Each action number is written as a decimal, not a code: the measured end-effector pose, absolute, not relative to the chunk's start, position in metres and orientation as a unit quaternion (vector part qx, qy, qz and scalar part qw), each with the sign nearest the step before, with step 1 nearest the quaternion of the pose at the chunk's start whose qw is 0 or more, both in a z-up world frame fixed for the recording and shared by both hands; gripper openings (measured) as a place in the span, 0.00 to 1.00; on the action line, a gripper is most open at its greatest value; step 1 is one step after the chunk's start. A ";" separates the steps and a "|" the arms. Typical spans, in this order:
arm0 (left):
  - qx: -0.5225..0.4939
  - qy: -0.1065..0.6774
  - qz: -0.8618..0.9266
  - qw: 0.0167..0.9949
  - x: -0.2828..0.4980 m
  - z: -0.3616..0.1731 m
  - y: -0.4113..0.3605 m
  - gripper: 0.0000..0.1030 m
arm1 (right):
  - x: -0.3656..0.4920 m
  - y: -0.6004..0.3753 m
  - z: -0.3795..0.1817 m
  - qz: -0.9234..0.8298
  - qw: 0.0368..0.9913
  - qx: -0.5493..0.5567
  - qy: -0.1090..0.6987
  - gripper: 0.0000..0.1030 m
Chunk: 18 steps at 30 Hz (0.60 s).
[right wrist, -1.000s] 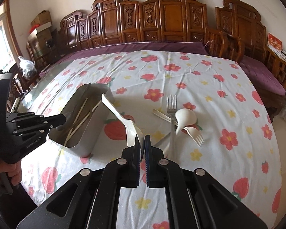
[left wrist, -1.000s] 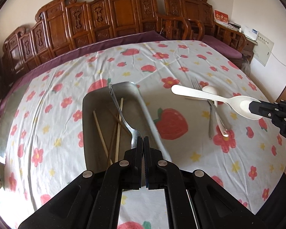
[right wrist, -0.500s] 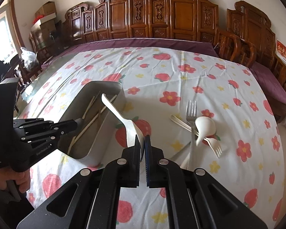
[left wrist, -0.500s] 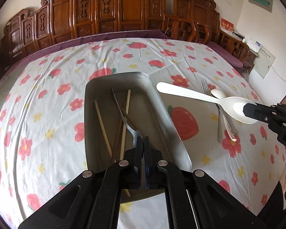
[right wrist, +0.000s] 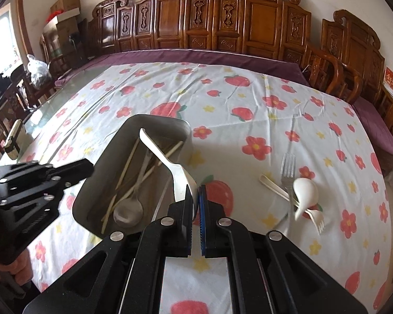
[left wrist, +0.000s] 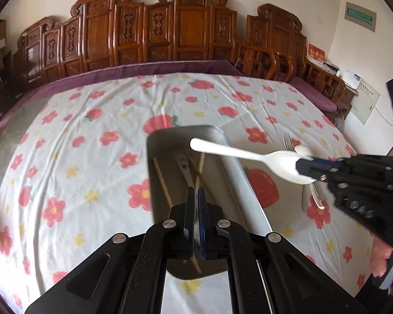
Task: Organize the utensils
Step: 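Carry the metal spoon into the tray with the left gripper while the right gripper carries the white spoon there, then lower the white spoon into the tray and open the right gripper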
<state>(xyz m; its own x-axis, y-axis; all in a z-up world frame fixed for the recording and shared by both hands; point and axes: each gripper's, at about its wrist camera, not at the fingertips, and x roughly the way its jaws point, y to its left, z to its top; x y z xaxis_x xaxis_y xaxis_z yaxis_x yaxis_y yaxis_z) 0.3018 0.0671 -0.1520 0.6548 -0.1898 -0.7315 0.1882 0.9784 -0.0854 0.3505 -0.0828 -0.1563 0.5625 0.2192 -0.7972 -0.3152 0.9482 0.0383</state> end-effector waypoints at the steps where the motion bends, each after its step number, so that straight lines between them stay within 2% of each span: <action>1: 0.000 0.400 -0.101 0.911 0.302 -0.150 0.070 0.02 | 0.353 -0.077 -0.158 0.150 0.881 -0.055 0.444 0.05; 18: -0.012 0.385 -0.044 0.922 0.311 -0.133 0.123 0.02 | 0.384 -0.016 -0.180 0.094 0.880 -0.098 0.455 0.05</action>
<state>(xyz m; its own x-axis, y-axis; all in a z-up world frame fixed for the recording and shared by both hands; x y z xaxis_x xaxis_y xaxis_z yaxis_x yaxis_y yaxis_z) 0.3114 0.1229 -0.1331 0.6993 -0.0902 -0.7091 0.0713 0.9959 -0.0564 0.3841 -0.0163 -0.1802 0.5685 0.0761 -0.8191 -0.2537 0.9634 -0.0866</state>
